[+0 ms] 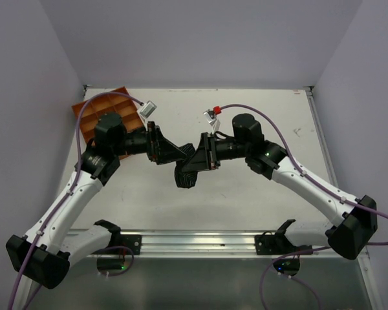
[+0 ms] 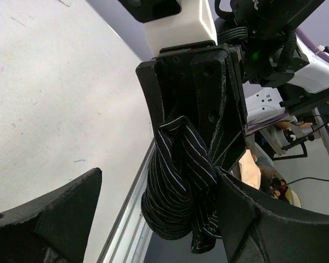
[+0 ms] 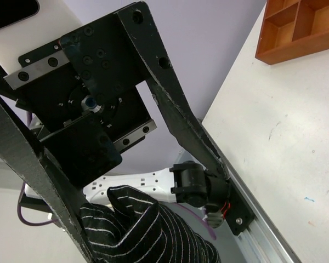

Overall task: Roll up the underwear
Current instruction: Place the rolled underwear into the container

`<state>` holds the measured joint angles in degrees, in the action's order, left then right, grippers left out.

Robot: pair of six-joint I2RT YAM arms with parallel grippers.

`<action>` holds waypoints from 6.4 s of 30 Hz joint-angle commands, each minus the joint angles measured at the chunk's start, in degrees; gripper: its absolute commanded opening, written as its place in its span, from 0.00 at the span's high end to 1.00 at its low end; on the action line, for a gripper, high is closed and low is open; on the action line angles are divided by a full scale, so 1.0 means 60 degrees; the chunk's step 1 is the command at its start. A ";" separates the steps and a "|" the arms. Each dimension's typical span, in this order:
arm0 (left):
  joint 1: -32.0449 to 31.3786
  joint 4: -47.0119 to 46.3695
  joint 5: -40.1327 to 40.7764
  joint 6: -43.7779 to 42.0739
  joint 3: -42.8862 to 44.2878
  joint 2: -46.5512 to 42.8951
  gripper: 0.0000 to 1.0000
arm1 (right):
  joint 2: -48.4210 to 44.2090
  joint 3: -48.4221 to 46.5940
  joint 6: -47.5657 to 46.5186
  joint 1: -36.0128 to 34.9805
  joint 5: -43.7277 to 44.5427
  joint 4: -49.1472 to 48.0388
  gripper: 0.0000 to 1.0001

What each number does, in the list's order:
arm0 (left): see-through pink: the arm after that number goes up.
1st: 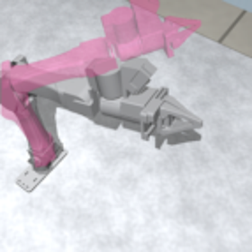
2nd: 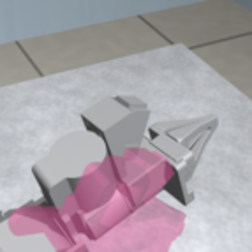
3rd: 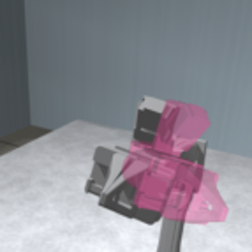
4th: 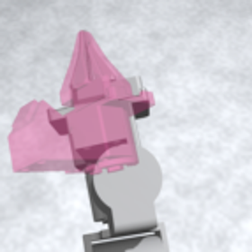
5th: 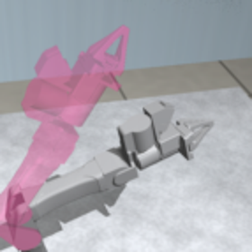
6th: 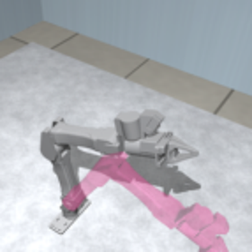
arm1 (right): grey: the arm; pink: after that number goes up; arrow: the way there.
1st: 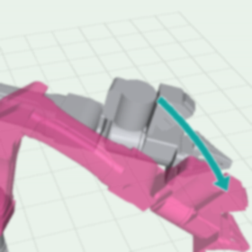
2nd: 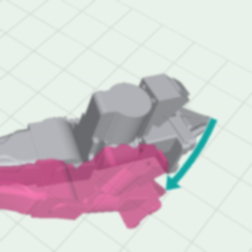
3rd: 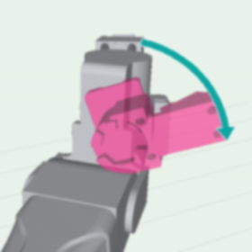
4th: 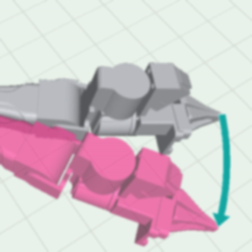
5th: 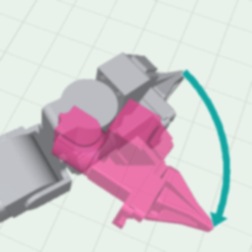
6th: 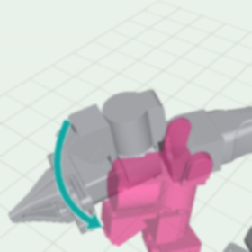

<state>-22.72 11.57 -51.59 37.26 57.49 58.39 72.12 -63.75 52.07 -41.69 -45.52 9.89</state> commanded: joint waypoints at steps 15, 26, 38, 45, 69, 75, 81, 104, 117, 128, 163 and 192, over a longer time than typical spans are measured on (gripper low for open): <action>-0.0066 -0.1006 -0.0219 0.0397 0.0041 0.0536 1.00 | -0.0154 -0.0216 -0.0549 -0.0009 0.0174 0.0257 1.00; -0.0066 -0.2852 -0.0425 0.1730 0.0232 0.0712 1.00 | -0.0681 0.0355 -0.0359 -0.0024 -0.0747 -0.0798 0.46; -0.0080 -0.3379 0.0014 0.2316 0.0232 0.0947 1.00 | -0.0990 0.1044 0.0299 -0.0053 -0.0881 -0.2437 0.30; -0.0139 -0.3569 0.0337 0.2375 0.0129 0.0918 1.00 | -0.0697 0.1278 0.0972 -0.0082 -0.0632 -0.3463 0.29; -0.0066 -0.0967 -0.0483 0.0284 0.0584 0.1153 0.59 | -0.0843 0.1001 -0.0358 -0.0083 0.0262 -0.1431 1.00; -0.0066 -0.1548 -0.0995 0.0822 -0.0119 0.0815 0.34 | -0.0667 0.0854 -0.0564 -0.0083 0.0160 -0.1136 1.00; -0.0066 -0.0918 -0.1083 0.0412 -0.0134 0.0859 0.29 | -0.0535 0.0707 -0.0784 -0.0112 0.0072 -0.0799 1.00; -0.0227 -0.1204 -0.0222 0.0459 0.0142 0.1459 1.00 | -0.0374 0.0385 -0.1867 -0.0083 0.0569 0.1383 0.54; 0.0212 0.1803 0.5957 -0.2135 0.2425 0.2893 1.00 | -0.1355 0.0546 -0.2688 -0.0097 0.1126 0.3243 0.34; 0.1912 0.2904 1.3047 -0.1669 0.4756 0.6157 1.00 | -0.1941 0.0459 -0.3200 -0.0097 0.1185 0.4562 0.34; 0.3113 0.4489 1.8077 -0.2297 0.7147 1.0453 1.00 | -0.3127 0.1644 -0.3069 -0.0083 0.1566 0.4753 0.34; 0.2776 0.3931 1.6304 -0.0087 0.9096 1.2505 1.00 | -0.3348 0.2084 -0.3391 -0.0097 0.1815 0.4987 0.34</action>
<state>-5.67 38.54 49.84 30.48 112.27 132.53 51.48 -50.13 33.17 -42.00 -35.40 39.53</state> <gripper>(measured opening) 0.041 0.662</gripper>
